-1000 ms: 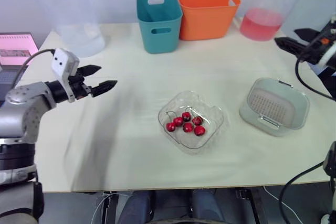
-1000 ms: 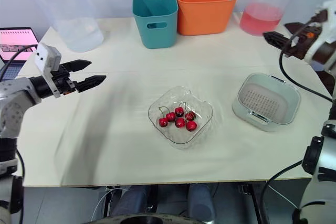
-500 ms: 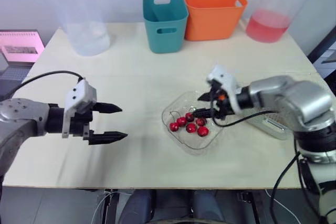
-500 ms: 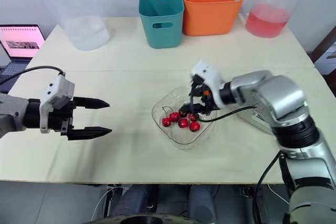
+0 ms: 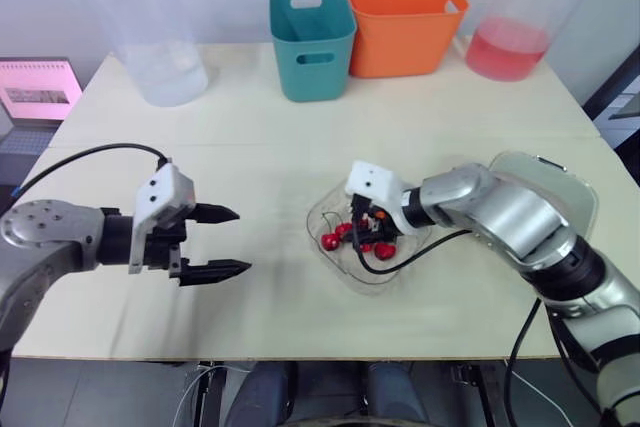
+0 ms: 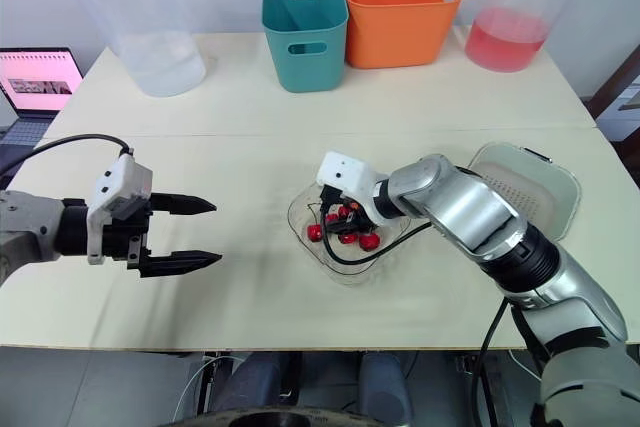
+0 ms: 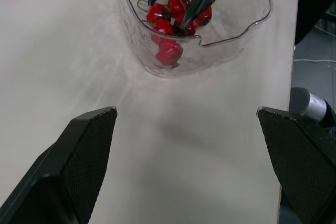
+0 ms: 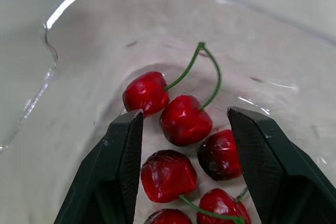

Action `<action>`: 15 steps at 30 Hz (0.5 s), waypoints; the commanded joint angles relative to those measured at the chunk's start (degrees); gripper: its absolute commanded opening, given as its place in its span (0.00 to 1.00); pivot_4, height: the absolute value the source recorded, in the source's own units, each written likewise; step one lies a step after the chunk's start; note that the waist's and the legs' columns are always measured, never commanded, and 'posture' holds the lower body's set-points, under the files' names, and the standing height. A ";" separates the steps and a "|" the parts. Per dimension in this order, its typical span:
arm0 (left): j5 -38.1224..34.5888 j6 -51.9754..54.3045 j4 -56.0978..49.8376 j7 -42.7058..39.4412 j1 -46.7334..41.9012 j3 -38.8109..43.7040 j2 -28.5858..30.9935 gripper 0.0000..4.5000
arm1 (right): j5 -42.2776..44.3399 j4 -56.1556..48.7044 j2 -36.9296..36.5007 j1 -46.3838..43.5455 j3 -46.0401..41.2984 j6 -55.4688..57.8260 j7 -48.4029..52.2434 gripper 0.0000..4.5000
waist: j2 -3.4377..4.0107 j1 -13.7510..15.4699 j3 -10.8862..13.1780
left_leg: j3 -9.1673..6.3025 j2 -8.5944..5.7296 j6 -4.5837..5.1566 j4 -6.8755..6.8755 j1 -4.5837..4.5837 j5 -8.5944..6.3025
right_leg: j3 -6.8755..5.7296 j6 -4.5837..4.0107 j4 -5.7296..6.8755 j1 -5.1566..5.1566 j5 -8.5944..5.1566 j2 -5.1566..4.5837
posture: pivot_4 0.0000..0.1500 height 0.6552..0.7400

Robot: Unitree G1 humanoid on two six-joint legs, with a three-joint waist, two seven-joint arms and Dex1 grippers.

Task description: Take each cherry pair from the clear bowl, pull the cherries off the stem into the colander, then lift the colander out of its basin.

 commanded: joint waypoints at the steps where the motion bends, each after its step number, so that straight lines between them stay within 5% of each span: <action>1: -0.42 -0.59 -1.08 0.51 -0.75 0.65 0.00 1.00 | -1.95 0.30 0.66 -1.92 1.15 -1.31 0.84 0.61 | 0.00 0.00 0.00 | 0.00 0.00 0.00 0.00 0.00 0.00 | 0.00 0.00 0.00 0.00 0.00 0.00 | 1.00 1.00; 14: 0.73 -1.55 -0.89 2.94 -2.02 -0.55 -2.04 1.00 | -7.35 5.74 3.66 -2.63 6.40 -3.53 2.99 0.61 | -0.01 -0.07 0.00 | 0.00 0.00 -0.06 0.00 0.00 0.03 | 0.00 0.00 0.00 0.00 0.00 0.02 | 1.00 1.00; 15: 0.81 -1.63 -0.91 3.06 -2.01 -0.58 -2.14 1.00 | -7.55 5.64 3.70 -2.55 6.58 -3.69 3.29 0.55 | -0.01 -0.07 0.00 | 0.00 0.00 -0.05 0.00 0.00 0.03 | 0.00 0.00 0.00 0.00 0.00 0.02 | 1.00 1.00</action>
